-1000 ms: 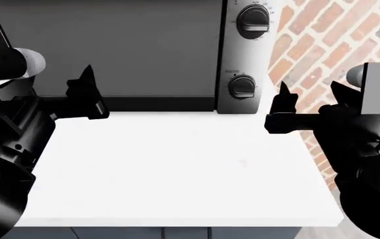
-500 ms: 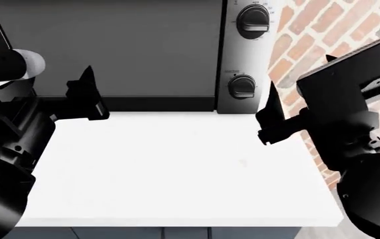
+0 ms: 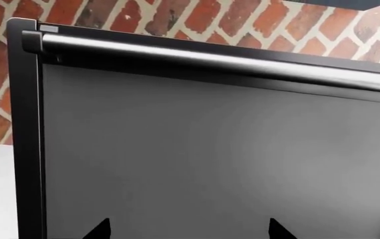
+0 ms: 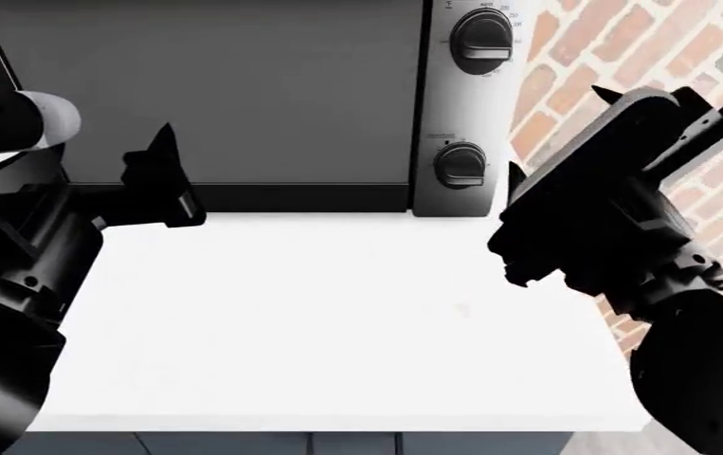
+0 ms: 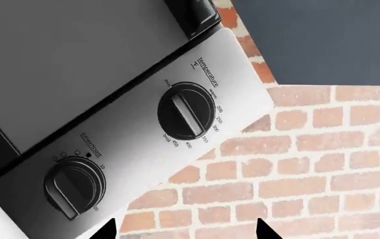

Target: Turn on the toaster oven by setting the timer.

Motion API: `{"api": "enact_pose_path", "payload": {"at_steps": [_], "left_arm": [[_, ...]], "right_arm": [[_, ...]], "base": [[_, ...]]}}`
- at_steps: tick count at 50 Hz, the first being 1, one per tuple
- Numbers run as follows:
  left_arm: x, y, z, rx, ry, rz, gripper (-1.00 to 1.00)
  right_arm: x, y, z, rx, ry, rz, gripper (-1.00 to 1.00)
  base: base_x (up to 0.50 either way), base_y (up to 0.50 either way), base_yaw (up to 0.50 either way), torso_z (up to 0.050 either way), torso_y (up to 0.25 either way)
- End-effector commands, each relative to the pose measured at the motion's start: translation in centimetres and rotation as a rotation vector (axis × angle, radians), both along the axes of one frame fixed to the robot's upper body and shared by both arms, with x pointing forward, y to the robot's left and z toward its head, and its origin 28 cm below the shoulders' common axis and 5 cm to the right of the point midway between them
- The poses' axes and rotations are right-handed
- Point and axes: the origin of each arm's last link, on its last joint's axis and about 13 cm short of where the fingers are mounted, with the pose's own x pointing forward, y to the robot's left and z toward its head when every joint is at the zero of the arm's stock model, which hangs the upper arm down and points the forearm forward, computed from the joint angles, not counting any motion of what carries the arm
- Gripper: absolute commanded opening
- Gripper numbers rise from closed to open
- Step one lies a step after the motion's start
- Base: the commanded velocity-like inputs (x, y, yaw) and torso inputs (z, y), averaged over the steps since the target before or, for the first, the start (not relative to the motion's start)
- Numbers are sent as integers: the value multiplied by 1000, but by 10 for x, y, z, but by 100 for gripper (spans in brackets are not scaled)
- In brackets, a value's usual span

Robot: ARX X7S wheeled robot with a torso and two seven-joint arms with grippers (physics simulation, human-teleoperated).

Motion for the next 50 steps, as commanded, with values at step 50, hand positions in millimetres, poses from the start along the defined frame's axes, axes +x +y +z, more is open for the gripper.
{"api": "enact_pose_path", "payload": {"at_steps": [50], "left_arm": [[0,-1,-1,-12,3,0,100]], "right_arm": [[14,-3,34,-180,277,192,100]], "base": [[0,0,0,0,0]]}}
